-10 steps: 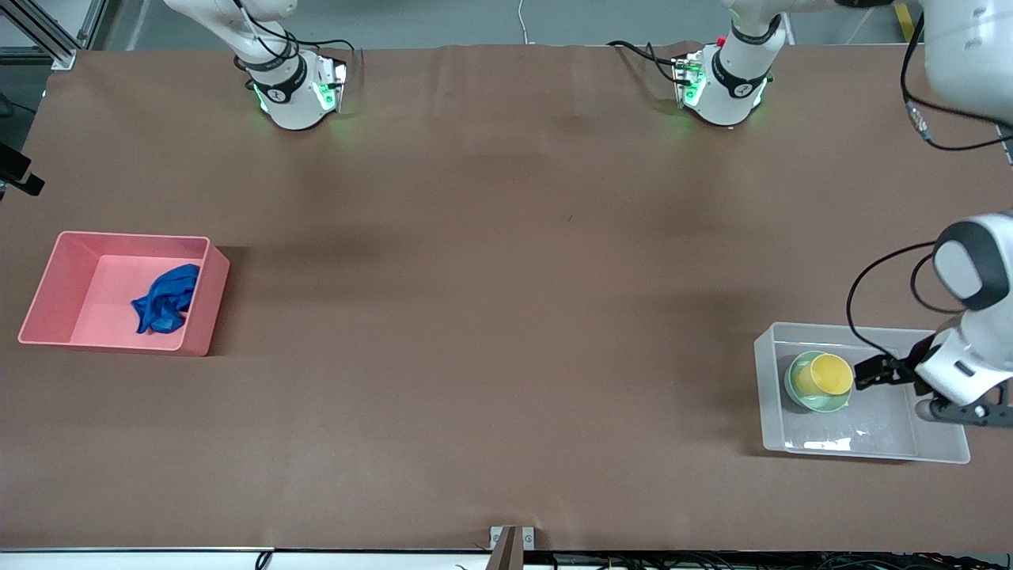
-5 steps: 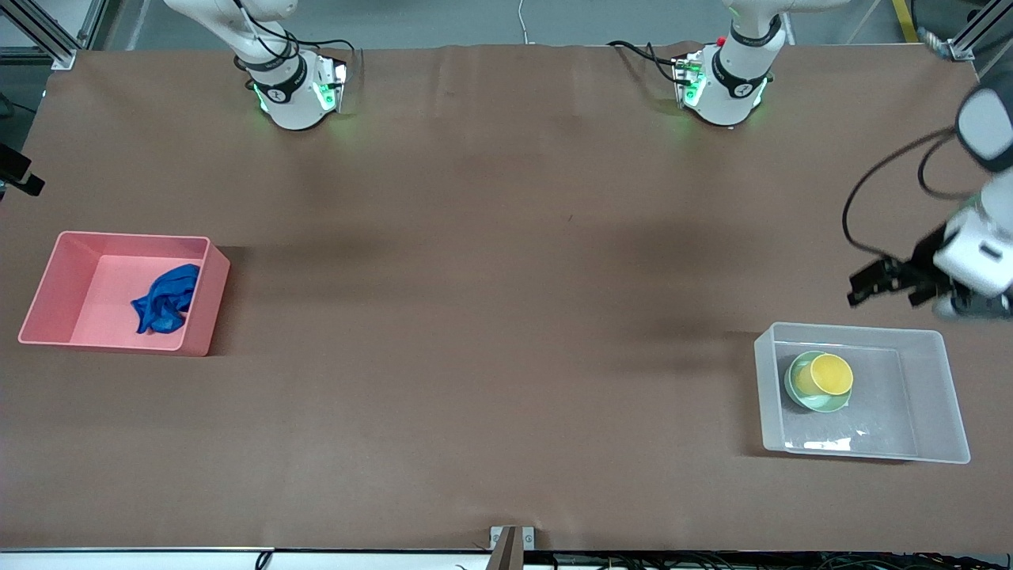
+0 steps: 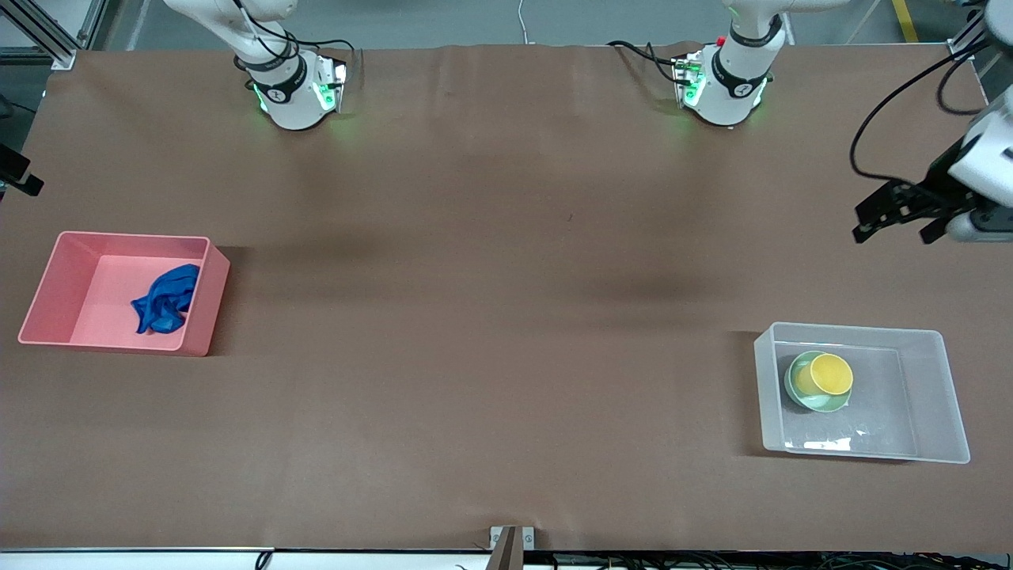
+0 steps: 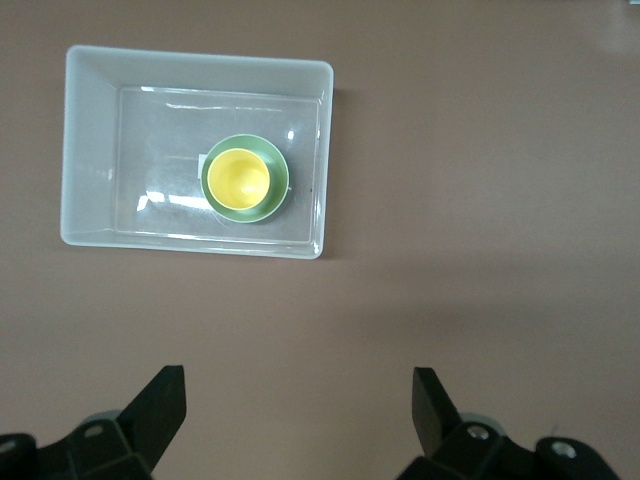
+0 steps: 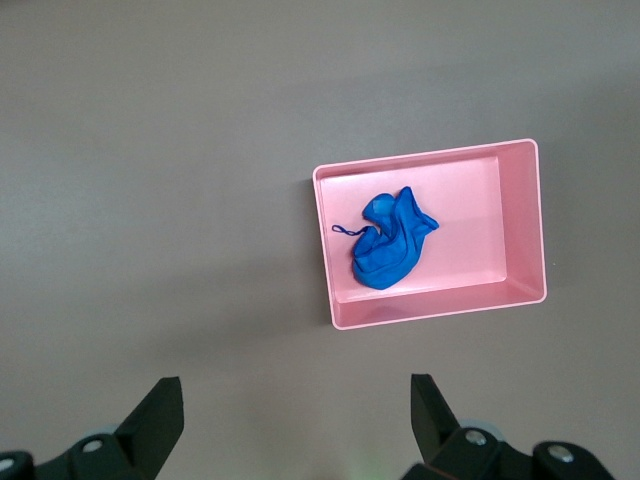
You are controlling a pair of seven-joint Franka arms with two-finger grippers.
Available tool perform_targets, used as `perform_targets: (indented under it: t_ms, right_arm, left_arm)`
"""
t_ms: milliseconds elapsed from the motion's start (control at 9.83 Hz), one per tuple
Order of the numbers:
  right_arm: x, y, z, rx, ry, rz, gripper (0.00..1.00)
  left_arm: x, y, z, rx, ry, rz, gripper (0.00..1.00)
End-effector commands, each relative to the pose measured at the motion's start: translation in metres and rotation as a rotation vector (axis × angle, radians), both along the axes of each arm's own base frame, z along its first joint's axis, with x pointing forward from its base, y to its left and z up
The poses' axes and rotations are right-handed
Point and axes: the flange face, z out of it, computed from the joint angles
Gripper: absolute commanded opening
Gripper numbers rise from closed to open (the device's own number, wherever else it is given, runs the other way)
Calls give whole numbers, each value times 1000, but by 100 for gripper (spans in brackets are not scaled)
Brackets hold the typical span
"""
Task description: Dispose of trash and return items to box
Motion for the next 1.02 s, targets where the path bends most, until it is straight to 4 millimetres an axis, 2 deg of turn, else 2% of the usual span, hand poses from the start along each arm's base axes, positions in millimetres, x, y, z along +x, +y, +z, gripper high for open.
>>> perform_targets:
  t_ms: [0, 305, 407, 915]
  right_arm:
    - [-4, -1, 1, -2, -4, 7, 100]
    - [-4, -1, 1, -2, -4, 7, 100]
    - [-4, -1, 1, -2, -4, 7, 100]
    - [-4, -2, 1, -2, -4, 5, 100]
  left_arm:
    - [24, -2, 16, 35, 55, 2, 100]
    - [2, -3, 12, 33, 105, 47, 100]
    - [-7, -10, 12, 43, 101, 34, 100]
    - [-4, -7, 8, 80, 96, 8, 100]
